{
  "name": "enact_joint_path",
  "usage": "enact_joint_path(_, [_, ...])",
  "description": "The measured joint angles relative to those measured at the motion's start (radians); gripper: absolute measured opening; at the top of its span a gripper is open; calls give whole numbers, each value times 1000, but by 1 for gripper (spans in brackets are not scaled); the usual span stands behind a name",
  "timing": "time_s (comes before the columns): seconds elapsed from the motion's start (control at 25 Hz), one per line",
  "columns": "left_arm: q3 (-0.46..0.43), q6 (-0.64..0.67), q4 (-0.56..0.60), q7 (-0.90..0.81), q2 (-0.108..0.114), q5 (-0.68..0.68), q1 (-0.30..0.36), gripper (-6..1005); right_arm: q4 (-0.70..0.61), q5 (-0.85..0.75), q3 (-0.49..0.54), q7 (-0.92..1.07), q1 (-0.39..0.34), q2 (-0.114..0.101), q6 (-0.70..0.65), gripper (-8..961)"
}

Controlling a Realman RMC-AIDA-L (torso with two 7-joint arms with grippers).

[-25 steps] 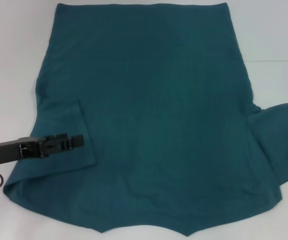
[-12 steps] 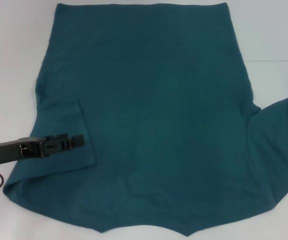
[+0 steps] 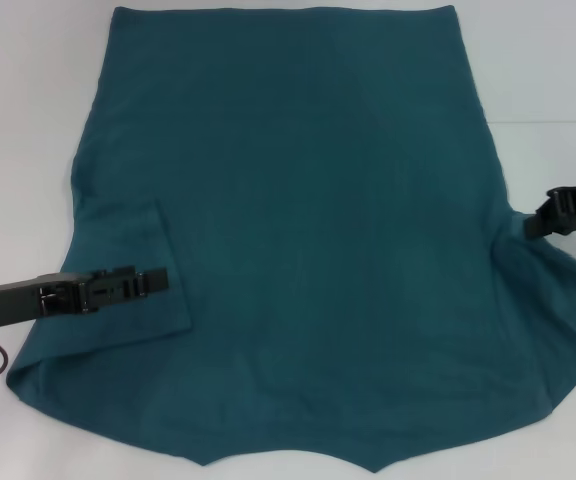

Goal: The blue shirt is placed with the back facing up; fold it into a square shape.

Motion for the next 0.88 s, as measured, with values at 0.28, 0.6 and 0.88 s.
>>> enact_joint_path(0.28, [0,-21,0,0,-8,0,0,784,15,0,-3,39,45,25,12,48])
enact_joint_path(0.6, [0,-32,-2,0,-13,0,-4,782,46,3,2,71,87,48,81,55])
enact_joint_path(0.88, [0,-40,-2,-1,-14,0,1,782,79,27,-37,67,105,56,114,62])
